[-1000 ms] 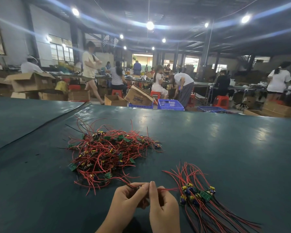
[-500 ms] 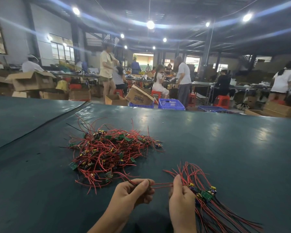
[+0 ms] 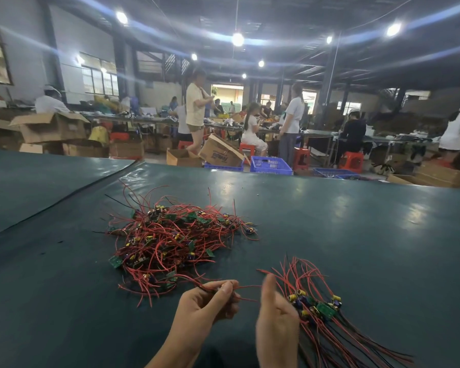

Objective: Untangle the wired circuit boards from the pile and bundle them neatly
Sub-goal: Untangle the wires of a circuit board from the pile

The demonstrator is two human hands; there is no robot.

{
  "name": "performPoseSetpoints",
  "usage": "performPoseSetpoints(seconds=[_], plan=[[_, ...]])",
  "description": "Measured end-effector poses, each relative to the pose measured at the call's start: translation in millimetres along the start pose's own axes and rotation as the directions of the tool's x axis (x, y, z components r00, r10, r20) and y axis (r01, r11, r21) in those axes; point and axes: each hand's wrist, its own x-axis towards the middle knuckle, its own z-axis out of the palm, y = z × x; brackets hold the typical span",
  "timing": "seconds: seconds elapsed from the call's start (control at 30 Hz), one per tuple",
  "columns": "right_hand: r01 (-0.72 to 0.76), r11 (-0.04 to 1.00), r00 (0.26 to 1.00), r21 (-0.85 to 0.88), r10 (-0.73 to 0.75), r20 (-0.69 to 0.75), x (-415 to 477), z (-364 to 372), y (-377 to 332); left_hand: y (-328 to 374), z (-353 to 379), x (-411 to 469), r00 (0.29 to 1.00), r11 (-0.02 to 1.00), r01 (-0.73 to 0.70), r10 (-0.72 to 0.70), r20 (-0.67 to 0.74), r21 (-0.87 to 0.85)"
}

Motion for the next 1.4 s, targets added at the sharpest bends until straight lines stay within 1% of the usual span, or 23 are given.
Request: performPoseSetpoints(seconds=[0.03, 0.07, 0.1, 0.17, 0.23, 0.37, 0.47, 0.6, 0.67, 0.73, 0.8, 0.9, 1.0, 1.17, 1.27, 1.33, 1.4], plan=[[0.029, 0.997, 0.994, -0.068, -0.021, 0.106, -4, 5, 3, 1, -1, 0, 1.0, 1.0, 0.004, -0.004, 0.017, 0.012], [0.031, 0.992, 0.983, -0.124, -0.008, 0.182, -9, 11, 5, 1, -2, 0, 0.999, 1.0, 0.007, -0.008, 0.041, 0.029], [0.016, 0.986, 0.976, -0.168, 0.021, 0.217, -12, 15, 7, 2, -2, -1, 0.998, 0.999, 0.012, -0.015, 0.063, 0.042], [-0.028, 0.977, 0.978, -0.211, 0.07, 0.195, -13, 17, 7, 4, -3, -1, 0.995, 0.998, 0.03, -0.035, 0.095, 0.049], [-0.019, 0.974, 0.98, -0.228, 0.064, 0.191, -13, 16, 2, 5, -3, -1, 0.991, 0.998, 0.048, -0.052, 0.121, 0.043], [-0.021, 0.979, 0.981, -0.203, 0.059, 0.183, -16, 15, -4, 7, 0, -3, 0.989, 0.997, 0.056, -0.063, 0.136, 0.052], [-0.029, 0.982, 0.992, -0.187, 0.051, 0.119, -9, 8, -5, 8, -1, -4, 0.99, 0.994, 0.063, -0.073, 0.122, 0.084], [0.023, 0.987, 0.997, -0.16, -0.011, 0.076, -6, 1, -7, 6, 1, -5, 0.987, 0.993, 0.078, -0.089, 0.132, 0.083], [0.05, 0.988, 0.994, -0.147, -0.035, 0.101, -7, 3, -5, 6, 2, -5, 0.987, 0.994, 0.077, -0.086, 0.139, 0.073], [0.08, 0.989, 0.993, -0.121, -0.069, 0.097, -7, 4, -3, 6, 2, -5, 0.989, 0.996, 0.078, -0.084, 0.125, 0.053], [0.069, 0.996, 0.993, -0.05, -0.064, 0.097, -5, 5, -3, 6, 2, -4, 0.994, 0.997, 0.077, -0.078, 0.081, 0.012], [-0.026, 0.992, 0.972, 0.127, -0.005, 0.235, -6, 5, -6, 6, 0, -1, 0.997, 0.995, 0.082, -0.081, 0.019, -0.057], [-0.087, 0.972, 0.945, 0.22, 0.011, 0.327, -7, 6, -4, 5, 1, 1, 0.993, 0.989, 0.116, -0.114, 0.02, -0.093], [-0.1, 0.941, 0.964, 0.323, 0.011, 0.266, -7, 10, -5, 6, 1, -2, 0.991, 0.986, 0.132, -0.127, 0.051, -0.099], [-0.118, 0.942, 0.969, 0.313, 0.041, 0.243, -8, 13, -7, 6, 0, -1, 0.991, 0.986, 0.126, -0.12, 0.062, -0.11], [-0.116, 0.956, 0.974, 0.27, 0.057, 0.217, -8, 12, -8, 6, 0, -1, 0.993, 0.986, 0.117, -0.112, 0.045, -0.12], [-0.122, 0.975, 0.981, 0.188, 0.09, 0.17, -8, 10, -8, 7, 1, 0, 0.996, 0.987, 0.092, -0.092, 0.007, -0.128]])
